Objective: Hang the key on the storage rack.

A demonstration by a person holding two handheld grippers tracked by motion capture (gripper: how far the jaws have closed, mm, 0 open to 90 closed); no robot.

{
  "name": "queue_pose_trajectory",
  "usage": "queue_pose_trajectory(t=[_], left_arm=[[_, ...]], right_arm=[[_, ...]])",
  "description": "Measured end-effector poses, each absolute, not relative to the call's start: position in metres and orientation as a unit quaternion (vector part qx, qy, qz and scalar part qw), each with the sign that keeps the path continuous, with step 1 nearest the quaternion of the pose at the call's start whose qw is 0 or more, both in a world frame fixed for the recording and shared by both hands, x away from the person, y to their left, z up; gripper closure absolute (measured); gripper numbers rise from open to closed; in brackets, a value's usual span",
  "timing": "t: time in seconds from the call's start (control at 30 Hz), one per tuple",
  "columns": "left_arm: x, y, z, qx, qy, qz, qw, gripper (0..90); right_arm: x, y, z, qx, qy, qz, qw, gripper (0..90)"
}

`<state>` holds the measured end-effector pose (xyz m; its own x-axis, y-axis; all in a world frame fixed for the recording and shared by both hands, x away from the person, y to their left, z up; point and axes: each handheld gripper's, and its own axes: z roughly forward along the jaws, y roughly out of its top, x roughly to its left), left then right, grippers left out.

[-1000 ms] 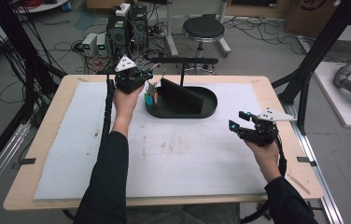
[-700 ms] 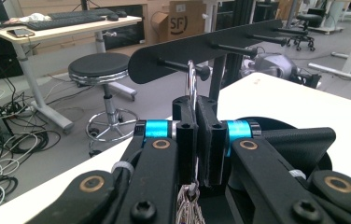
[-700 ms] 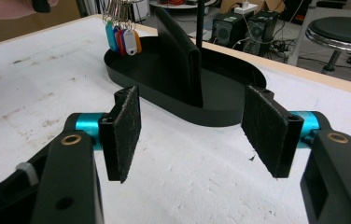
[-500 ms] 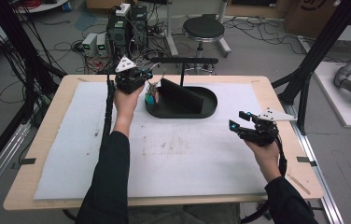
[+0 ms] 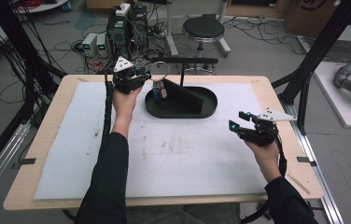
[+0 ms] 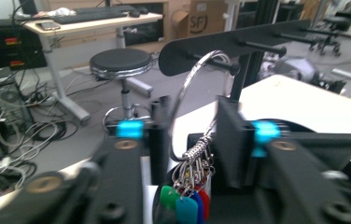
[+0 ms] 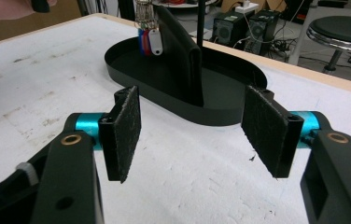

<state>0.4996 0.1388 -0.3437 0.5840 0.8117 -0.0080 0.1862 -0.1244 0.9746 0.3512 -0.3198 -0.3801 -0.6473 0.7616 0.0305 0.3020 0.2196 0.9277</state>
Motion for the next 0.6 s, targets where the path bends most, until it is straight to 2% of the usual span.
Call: queue_pose_trajectory(t=[0.1, 0.2, 0.33, 0.6], left_arm=[[0.49, 0.139, -0.338, 0.696, 0.353, 0.29, 0.554, 46.3], [0.475, 0.138, -0.334, 0.708, 0.331, 0.317, 0.538, 39.2], [0.449, 0.143, -0.332, 0.719, 0.303, 0.321, 0.537, 36.8], [0.401, 0.16, -0.341, 0.728, 0.287, 0.304, 0.544, 30.2]], right_arm=[[0.352, -0.321, -0.38, 0.356, 0.747, 0.514, 0.225, 38.5], [0.352, -0.322, -0.38, 0.358, 0.748, 0.513, 0.224, 38.4], [0.352, -0.325, -0.381, 0.359, 0.747, 0.511, 0.228, 38.1], [0.351, -0.328, -0.381, 0.364, 0.748, 0.503, 0.232, 36.9]])
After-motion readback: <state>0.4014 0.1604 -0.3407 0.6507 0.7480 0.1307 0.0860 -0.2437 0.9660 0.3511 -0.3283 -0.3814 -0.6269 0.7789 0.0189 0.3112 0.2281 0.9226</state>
